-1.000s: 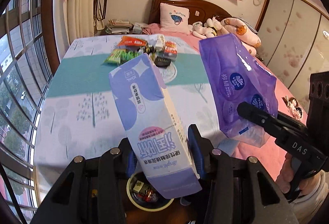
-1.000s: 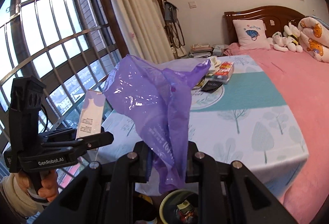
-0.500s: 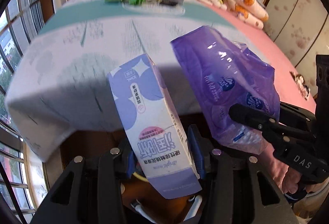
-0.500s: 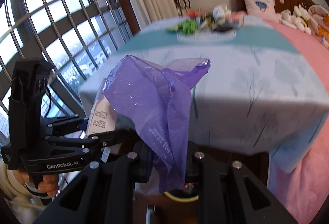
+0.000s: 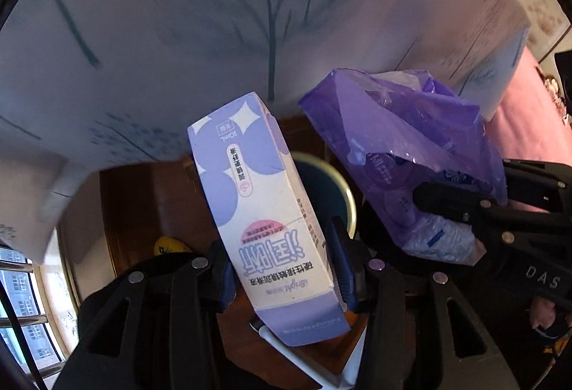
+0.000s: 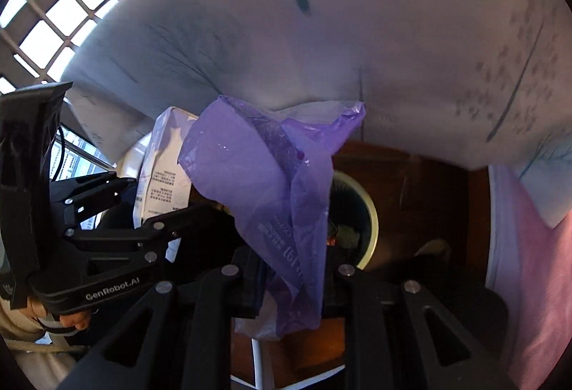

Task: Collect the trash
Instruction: 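Carry the bag and box over the bin and open both tools to drop them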

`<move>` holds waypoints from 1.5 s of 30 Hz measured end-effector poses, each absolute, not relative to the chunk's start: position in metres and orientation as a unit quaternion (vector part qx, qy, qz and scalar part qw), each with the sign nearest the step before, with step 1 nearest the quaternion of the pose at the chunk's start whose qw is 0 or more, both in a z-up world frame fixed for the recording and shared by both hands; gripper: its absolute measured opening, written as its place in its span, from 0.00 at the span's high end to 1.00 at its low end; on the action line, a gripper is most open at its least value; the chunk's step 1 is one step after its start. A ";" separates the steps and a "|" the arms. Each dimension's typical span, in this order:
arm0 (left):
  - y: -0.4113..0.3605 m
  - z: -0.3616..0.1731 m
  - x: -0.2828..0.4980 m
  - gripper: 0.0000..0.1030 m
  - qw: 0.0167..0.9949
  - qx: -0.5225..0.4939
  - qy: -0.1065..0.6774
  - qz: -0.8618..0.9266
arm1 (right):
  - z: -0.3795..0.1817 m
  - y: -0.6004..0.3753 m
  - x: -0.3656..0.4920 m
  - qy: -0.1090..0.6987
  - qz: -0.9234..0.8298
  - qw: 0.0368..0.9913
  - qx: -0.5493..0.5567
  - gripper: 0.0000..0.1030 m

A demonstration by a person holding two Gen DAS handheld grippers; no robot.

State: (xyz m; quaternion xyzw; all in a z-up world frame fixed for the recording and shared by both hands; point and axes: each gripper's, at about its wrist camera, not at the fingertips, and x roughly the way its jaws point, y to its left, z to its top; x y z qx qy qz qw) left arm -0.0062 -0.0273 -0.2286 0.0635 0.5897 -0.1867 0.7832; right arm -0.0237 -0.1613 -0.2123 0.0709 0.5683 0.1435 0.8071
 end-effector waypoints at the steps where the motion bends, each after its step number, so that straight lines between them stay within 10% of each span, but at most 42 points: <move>1: -0.030 -0.235 -0.007 0.58 0.779 0.065 0.595 -0.188 | -0.222 -0.163 -0.021 0.578 0.139 0.800 0.076 0.80; 33: -0.041 -0.382 0.055 0.58 0.679 -0.004 0.723 -0.130 | -0.395 -0.182 0.038 0.689 0.058 0.697 0.189 0.68; 36: -0.039 -0.381 0.055 0.48 0.684 0.001 0.720 -0.117 | -0.397 -0.178 0.039 0.693 0.056 0.697 0.175 0.51; 45: -0.030 -0.378 0.055 0.20 0.690 0.001 0.718 -0.093 | -0.400 -0.185 0.040 0.692 0.034 0.701 0.170 0.43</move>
